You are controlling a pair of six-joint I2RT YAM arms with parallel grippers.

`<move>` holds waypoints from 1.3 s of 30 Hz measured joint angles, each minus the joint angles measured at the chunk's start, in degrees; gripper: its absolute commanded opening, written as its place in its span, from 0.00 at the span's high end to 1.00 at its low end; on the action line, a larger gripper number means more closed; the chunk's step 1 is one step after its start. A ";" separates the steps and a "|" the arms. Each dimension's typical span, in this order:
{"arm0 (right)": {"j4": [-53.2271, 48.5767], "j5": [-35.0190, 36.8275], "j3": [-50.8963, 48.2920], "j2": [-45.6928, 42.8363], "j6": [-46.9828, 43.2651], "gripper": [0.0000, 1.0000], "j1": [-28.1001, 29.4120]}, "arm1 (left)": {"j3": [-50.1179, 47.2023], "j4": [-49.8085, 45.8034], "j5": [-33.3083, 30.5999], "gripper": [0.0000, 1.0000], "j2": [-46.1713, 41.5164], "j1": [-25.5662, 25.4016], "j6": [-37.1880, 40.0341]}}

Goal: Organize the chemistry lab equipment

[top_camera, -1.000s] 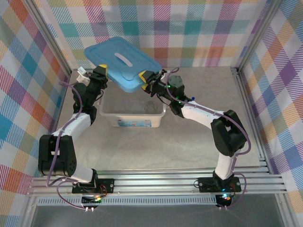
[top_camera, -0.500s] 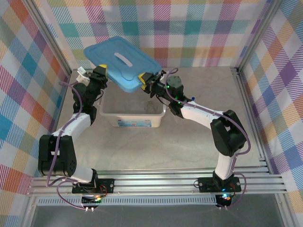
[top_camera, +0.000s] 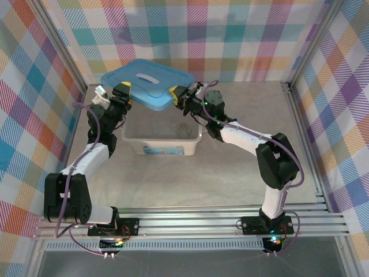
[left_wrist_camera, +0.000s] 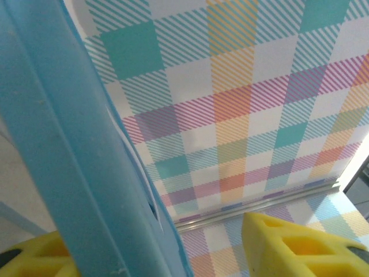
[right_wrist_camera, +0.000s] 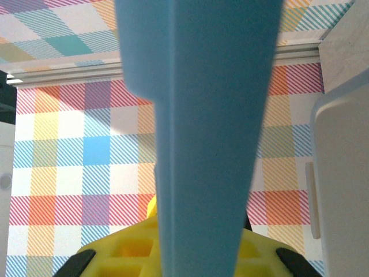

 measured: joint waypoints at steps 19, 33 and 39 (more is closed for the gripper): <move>-8.41 -6.25 2.38 -7.10 -10.91 0.85 -9.42 | 3.61 -33.29 1.16 0.29 -10.47 0.17 17.25; -30.36 -24.44 12.24 -11.72 -21.94 0.85 -15.37 | 12.81 -60.92 -9.66 0.29 -15.87 4.28 32.89; -37.31 -31.15 13.75 -11.72 -25.46 0.85 -17.11 | 15.26 -64.02 -9.94 0.29 -14.40 6.27 33.83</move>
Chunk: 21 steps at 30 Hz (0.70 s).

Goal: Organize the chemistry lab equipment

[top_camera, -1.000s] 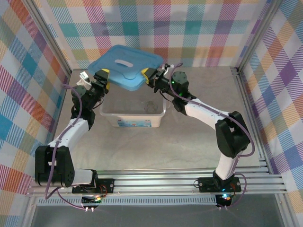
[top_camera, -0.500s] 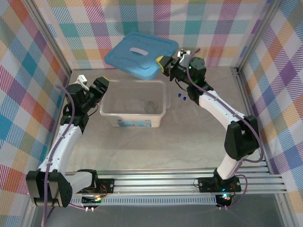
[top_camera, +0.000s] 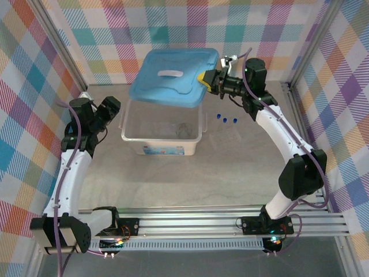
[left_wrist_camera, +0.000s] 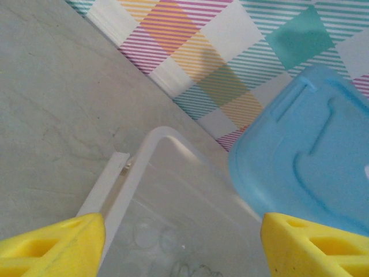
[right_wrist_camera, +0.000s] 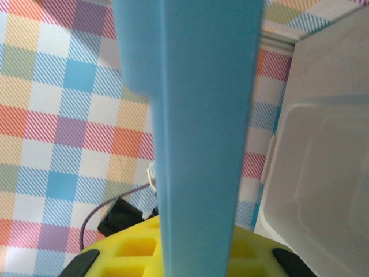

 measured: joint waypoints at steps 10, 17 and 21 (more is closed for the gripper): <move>4.72 -7.56 -5.55 0.02 5.68 0.85 -0.02 | 3.06 1.07 7.17 0.29 6.56 3.17 -0.42; 5.16 -9.60 -10.23 0.72 7.48 0.85 0.87 | 3.06 1.99 9.97 0.29 7.61 3.19 -0.44; 6.47 -10.10 -10.25 2.19 7.91 0.85 2.27 | 2.99 3.45 10.71 0.30 7.63 3.19 -0.76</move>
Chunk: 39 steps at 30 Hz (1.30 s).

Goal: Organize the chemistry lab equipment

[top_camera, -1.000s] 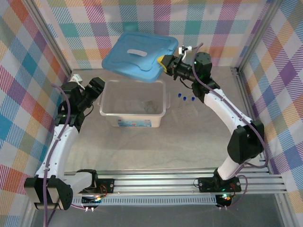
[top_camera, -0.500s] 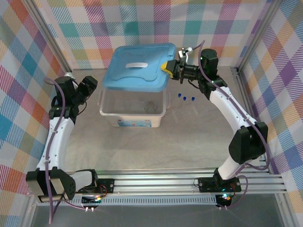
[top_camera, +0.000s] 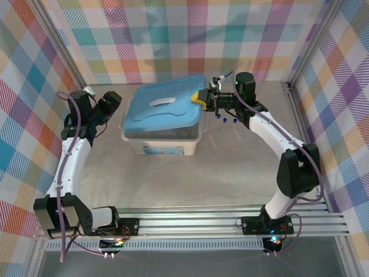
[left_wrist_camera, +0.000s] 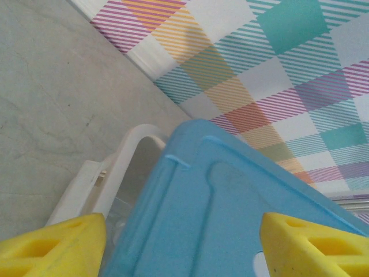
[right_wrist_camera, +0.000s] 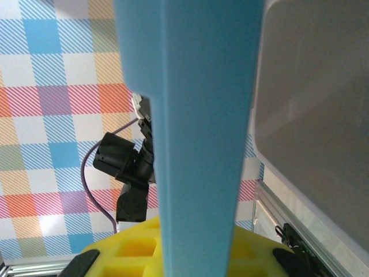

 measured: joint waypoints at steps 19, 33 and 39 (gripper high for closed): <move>-0.22 -1.75 1.27 4.52 -2.16 0.83 1.38 | -2.78 4.09 3.10 0.32 0.92 -1.55 -1.79; -1.97 -3.15 1.36 5.73 -4.63 0.82 0.13 | -3.32 7.08 3.21 0.33 4.85 -6.25 -1.81; -1.70 -3.72 1.36 8.11 -4.42 0.82 -0.79 | -4.66 8.17 3.13 0.33 7.26 -6.51 -1.79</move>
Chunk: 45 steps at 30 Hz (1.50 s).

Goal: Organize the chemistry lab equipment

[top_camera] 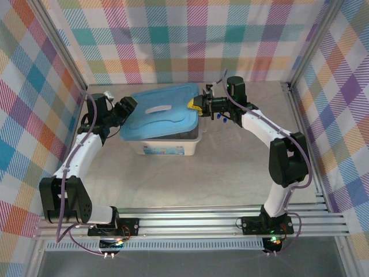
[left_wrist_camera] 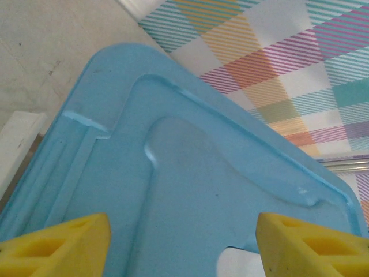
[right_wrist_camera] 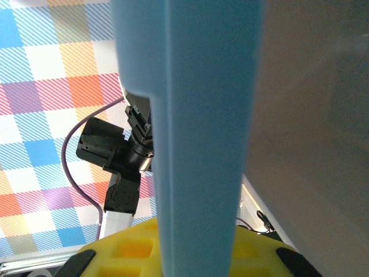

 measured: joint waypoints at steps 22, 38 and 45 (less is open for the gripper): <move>0.17 0.24 -1.14 0.48 -0.26 0.53 -2.01 | -0.09 4.13 -1.31 0.33 2.29 -1.64 0.00; -25.07 9.73 3.67 -6.99 -18.58 0.32 -4.02 | -0.09 4.90 -1.88 0.33 2.64 -2.29 0.00; -35.76 18.93 7.98 -11.98 -28.00 0.30 -2.38 | -0.07 4.70 -1.97 0.33 2.91 -2.67 -0.02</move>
